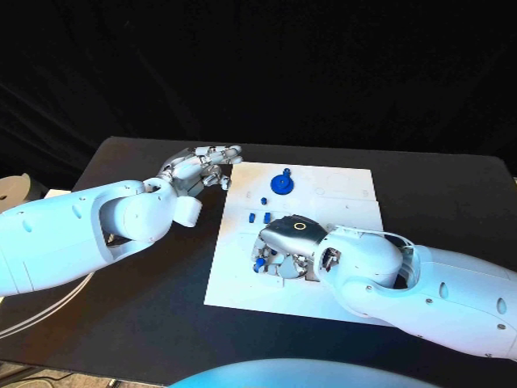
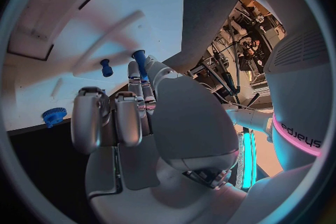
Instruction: Assemble the parts on the task board
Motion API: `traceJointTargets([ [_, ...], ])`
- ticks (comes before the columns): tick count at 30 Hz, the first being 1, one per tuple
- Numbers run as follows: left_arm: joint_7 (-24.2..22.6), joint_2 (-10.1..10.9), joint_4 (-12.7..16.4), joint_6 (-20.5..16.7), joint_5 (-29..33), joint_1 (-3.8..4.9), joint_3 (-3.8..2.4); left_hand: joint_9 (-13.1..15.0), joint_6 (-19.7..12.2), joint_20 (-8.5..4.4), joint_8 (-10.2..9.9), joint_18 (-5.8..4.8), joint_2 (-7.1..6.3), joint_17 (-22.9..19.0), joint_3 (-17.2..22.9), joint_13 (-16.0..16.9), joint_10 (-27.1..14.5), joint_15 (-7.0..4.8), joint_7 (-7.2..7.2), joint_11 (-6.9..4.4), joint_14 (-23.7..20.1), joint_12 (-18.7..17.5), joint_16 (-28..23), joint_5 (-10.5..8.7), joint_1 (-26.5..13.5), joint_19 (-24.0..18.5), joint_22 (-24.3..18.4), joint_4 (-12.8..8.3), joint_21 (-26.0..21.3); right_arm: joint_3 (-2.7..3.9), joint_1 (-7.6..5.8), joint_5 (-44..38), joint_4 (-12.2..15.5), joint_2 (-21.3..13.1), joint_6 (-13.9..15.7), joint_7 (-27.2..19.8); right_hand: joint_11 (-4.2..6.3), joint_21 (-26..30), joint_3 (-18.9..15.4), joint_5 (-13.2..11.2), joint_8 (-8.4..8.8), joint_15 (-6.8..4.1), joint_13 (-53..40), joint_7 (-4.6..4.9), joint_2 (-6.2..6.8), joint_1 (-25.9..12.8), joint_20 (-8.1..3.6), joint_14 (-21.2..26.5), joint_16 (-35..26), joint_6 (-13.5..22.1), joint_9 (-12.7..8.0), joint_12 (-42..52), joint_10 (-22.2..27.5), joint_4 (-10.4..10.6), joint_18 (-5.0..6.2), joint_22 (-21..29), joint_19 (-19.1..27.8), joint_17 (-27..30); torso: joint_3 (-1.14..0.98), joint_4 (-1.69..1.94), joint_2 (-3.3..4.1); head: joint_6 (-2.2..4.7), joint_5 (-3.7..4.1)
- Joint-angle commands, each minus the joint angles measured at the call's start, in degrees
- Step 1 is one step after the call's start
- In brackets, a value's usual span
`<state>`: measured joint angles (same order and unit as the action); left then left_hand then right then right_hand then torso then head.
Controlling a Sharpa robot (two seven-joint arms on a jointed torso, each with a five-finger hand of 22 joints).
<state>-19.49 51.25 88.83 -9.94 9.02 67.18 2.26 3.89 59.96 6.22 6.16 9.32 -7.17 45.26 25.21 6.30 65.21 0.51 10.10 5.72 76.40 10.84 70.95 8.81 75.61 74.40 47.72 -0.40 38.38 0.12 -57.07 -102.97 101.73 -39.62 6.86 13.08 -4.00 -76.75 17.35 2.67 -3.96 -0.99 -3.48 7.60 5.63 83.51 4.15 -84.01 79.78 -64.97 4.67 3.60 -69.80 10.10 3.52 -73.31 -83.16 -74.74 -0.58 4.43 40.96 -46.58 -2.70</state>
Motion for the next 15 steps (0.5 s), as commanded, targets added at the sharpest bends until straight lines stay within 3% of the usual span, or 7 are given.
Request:
traceJointTargets([
  [1,-0.2,0.0,0.1,1.0,-0.2,0.01,-0.02,0.0,-0.3,-0.02,0.0,0.67,0.62,-0.1,-0.4,0.1,-0.3,0.16,-0.08,-0.08,-0.4,0.3,-0.4,0.26,0.2,-0.4,-0.1,-0.1,-0.2,-0.19,0.17,-2.3,-0.2,0.1,-0.4,1.5,-0.68,1.2,-1.6,0.1,0.44,0.70,0.1,0.12,2.71,-1.4,0.71,-3.1,-0.7,3.9,-1.0,-0.2,3.7,0.5,0.60,1.3,0.5,1.1,0.01,0.01,-0.04,0.04,0.02],
  [4,-0.2,0.0,0.1,1.0,-0.2,0.01,-0.02,0.0,-0.3,-0.02,0.0,0.67,0.62,-0.1,-0.4,0.1,-0.3,0.16,-0.08,-0.08,-0.4,0.3,-0.4,0.26,0.2,-0.4,-0.1,-0.1,-0.2,-0.25,0.17,-2.4,-0.2,0.1,1.4,1.3,-1.46,3.0,-4.2,0.2,0.51,1.24,0.0,-0.29,4.27,-2.4,1.32,-3.0,-0.8,7.0,-1.1,-0.2,9.1,0.7,1.09,3.4,1.5,1.3,0.00,0.00,-0.04,0.05,0.02],
  [9,-0.1,0.0,0.1,1.1,-0.2,0.01,-0.02,0.0,-0.4,0.00,0.0,0.68,0.63,-0.1,-0.4,0.1,-0.4,0.18,-0.06,-0.05,-0.5,0.4,-0.4,0.25,0.1,-0.4,-0.2,-0.1,-0.3,-0.28,0.28,-2.6,0.3,-0.2,6.1,0.5,-1.88,3.5,-7.6,0.3,0.37,1.71,-0.3,-0.47,3.79,-1.9,1.97,-2.9,-0.9,8.5,-0.9,0.7,11.2,1.1,1.27,3.9,1.7,1.6,-0.01,-0.02,-0.05,0.14,0.11],
  [15,-0.1,0.1,0.1,1.2,-0.2,0.01,-0.01,0.0,-0.4,0.00,0.0,0.68,0.63,-0.1,-0.4,0.1,-0.4,0.18,-0.06,-0.05,-0.5,0.4,-0.4,0.25,0.1,-0.4,-0.2,-0.1,-0.3,-0.20,0.47,-1.9,2.3,-2.0,12.5,-1.7,-1.80,3.6,-9.0,0.4,0.24,1.68,-0.4,-0.26,3.30,-1.1,2.05,-2.7,-1.3,8.1,-0.8,1.7,11.1,1.2,1.33,4.0,1.6,2.3,-0.08,-0.05,-0.03,0.39,0.48],
])
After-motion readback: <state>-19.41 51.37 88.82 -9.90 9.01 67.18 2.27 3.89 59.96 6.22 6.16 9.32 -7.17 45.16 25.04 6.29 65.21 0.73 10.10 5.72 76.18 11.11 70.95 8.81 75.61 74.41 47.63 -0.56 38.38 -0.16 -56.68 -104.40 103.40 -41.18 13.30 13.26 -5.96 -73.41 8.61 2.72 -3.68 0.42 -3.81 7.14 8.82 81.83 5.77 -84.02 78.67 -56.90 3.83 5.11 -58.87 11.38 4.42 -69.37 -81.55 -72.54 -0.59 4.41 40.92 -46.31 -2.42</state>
